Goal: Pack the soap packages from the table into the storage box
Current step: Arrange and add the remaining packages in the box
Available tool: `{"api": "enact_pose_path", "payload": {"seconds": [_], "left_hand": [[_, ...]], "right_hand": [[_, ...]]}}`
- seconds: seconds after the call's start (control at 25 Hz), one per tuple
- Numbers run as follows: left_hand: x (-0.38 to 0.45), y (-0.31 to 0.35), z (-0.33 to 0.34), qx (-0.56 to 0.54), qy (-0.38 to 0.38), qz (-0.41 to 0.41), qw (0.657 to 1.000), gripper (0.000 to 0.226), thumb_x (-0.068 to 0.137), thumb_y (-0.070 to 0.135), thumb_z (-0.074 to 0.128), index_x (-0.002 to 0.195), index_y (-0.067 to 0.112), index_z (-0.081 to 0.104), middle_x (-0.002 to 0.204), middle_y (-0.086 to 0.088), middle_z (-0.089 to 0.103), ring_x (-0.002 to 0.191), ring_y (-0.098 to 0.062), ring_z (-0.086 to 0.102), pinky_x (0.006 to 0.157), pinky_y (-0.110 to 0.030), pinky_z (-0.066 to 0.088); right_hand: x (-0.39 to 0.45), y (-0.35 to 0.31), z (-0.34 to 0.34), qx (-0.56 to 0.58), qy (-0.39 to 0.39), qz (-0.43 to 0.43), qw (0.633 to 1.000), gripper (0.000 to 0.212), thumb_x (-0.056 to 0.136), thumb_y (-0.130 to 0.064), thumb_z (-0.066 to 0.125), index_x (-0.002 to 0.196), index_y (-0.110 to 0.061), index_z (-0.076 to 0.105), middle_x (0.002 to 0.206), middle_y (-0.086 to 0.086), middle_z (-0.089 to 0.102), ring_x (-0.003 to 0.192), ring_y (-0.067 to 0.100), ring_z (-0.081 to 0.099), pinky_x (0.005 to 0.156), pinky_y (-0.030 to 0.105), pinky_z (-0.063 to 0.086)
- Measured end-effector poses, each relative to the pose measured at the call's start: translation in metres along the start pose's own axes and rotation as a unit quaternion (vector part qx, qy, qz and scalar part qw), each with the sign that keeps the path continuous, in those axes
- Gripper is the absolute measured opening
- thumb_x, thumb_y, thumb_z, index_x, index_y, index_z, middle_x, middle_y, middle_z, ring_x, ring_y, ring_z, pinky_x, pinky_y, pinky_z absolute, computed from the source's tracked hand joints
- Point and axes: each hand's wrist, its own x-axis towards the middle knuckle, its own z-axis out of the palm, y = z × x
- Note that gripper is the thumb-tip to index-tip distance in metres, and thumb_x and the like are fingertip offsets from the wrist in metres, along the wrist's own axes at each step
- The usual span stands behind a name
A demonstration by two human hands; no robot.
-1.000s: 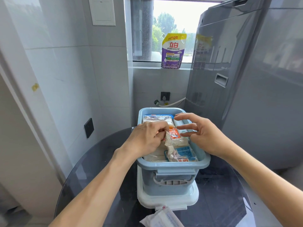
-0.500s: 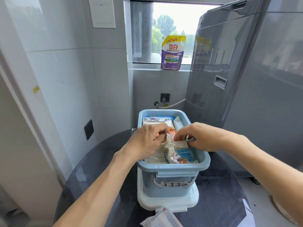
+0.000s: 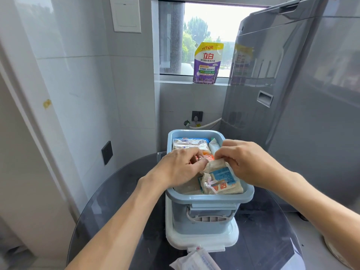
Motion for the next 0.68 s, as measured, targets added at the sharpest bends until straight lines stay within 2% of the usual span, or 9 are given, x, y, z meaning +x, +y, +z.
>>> {"api": "enact_pose_path", "payload": {"seconds": [0.12,0.2,0.28,0.36,0.52,0.6,0.68], "left_hand": [[-0.002,0.001,-0.007,-0.084,-0.058,-0.006,0.995,0.033,0.086,0.071,0.043,0.082,0.044,0.061,0.106,0.014,0.067,0.098,-0.009,0.06,0.088,-0.04,0.05],[-0.001,0.0,-0.011,-0.106,-0.102,-0.02,0.989,0.033,0.075,0.077,0.057,0.09,0.048,0.06,0.107,0.018,0.067,0.099,-0.005,0.061,0.091,-0.038,0.049],[0.002,-0.002,-0.014,-0.089,-0.145,-0.027,0.985,0.048,0.064,0.072,0.072,0.1,0.048,0.053,0.107,0.02,0.066,0.101,-0.004,0.061,0.095,-0.039,0.048],[0.006,-0.003,-0.014,-0.081,-0.158,-0.035,0.983,0.057,0.059,0.07,0.077,0.103,0.046,0.049,0.108,0.018,0.064,0.102,-0.005,0.061,0.097,-0.041,0.048],[0.006,-0.001,-0.008,-0.065,-0.135,-0.041,0.988,0.055,0.061,0.07,0.074,0.103,0.044,0.05,0.11,0.015,0.063,0.101,-0.009,0.061,0.093,-0.044,0.051],[0.003,0.0,-0.007,-0.061,-0.123,-0.038,0.99,0.054,0.062,0.071,0.072,0.104,0.043,0.052,0.11,0.015,0.064,0.102,-0.01,0.061,0.092,-0.045,0.051],[0.002,0.002,-0.006,-0.06,-0.113,-0.037,0.991,0.052,0.064,0.068,0.072,0.105,0.042,0.054,0.11,0.014,0.064,0.101,-0.011,0.061,0.091,-0.045,0.051]], "right_hand": [[0.003,-0.009,-0.002,-0.023,0.067,-0.018,0.997,0.022,0.083,0.005,0.067,0.09,-0.014,0.075,0.085,0.0,0.065,0.07,0.026,0.059,0.054,0.042,0.053],[0.004,-0.012,-0.003,-0.035,0.079,-0.025,0.996,0.024,0.078,0.009,0.068,0.086,-0.013,0.073,0.082,0.0,0.064,0.068,0.024,0.056,0.05,0.04,0.051],[0.005,-0.011,-0.005,-0.033,0.092,-0.033,0.995,0.021,0.078,0.009,0.068,0.083,-0.012,0.068,0.08,-0.002,0.064,0.066,0.024,0.055,0.049,0.038,0.05],[0.007,-0.011,-0.006,-0.012,0.106,-0.009,0.994,0.02,0.081,0.004,0.067,0.082,-0.014,0.061,0.078,-0.006,0.063,0.065,0.024,0.057,0.052,0.04,0.052],[0.006,-0.014,0.004,0.049,0.092,0.113,0.988,0.016,0.089,-0.015,0.064,0.091,-0.027,0.055,0.086,-0.016,0.062,0.073,0.017,0.061,0.062,0.035,0.05],[0.004,-0.01,0.0,0.066,0.064,0.196,0.976,0.008,0.093,-0.037,0.059,0.098,-0.031,0.057,0.088,-0.017,0.065,0.074,0.012,0.062,0.062,0.032,0.049],[0.005,-0.009,-0.007,0.069,-0.023,0.244,0.967,0.032,0.091,-0.06,0.045,0.093,-0.031,0.06,0.082,-0.012,0.068,0.074,0.012,0.063,0.07,0.034,0.05]]}}
